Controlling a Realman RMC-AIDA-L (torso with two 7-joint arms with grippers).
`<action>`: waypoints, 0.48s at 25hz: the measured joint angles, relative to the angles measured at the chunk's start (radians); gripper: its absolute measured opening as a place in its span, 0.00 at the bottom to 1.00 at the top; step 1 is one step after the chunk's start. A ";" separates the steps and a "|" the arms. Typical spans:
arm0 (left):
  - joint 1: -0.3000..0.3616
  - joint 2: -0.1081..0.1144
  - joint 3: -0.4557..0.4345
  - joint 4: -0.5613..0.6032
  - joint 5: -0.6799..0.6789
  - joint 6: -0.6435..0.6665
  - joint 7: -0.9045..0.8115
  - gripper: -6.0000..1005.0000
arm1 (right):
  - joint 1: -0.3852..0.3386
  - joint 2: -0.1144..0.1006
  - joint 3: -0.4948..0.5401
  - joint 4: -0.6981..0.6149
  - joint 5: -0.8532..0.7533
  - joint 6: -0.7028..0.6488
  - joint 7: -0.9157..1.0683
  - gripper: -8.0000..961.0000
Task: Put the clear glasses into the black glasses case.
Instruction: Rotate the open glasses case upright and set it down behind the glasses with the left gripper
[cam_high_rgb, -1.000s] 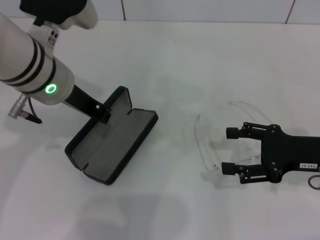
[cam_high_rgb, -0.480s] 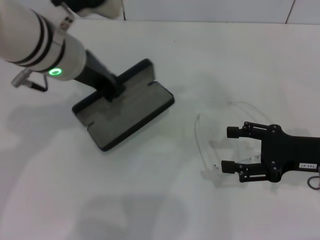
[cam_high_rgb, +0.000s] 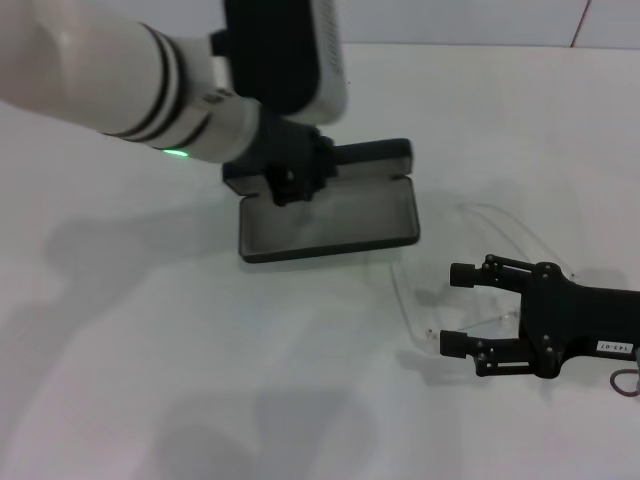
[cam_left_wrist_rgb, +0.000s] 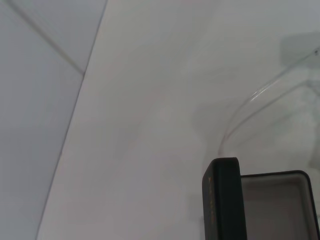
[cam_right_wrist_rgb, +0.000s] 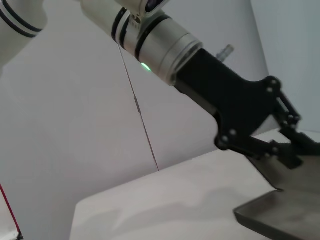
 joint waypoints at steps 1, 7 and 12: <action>-0.001 0.000 0.014 -0.005 0.000 -0.016 0.010 0.20 | 0.000 0.000 0.000 0.004 0.005 -0.004 0.000 0.91; -0.002 -0.001 0.107 -0.067 0.019 -0.099 0.033 0.20 | -0.002 0.000 -0.001 0.015 0.018 -0.017 0.000 0.91; -0.002 -0.002 0.148 -0.096 0.025 -0.162 0.038 0.20 | -0.005 0.000 0.001 0.024 0.020 -0.033 0.000 0.91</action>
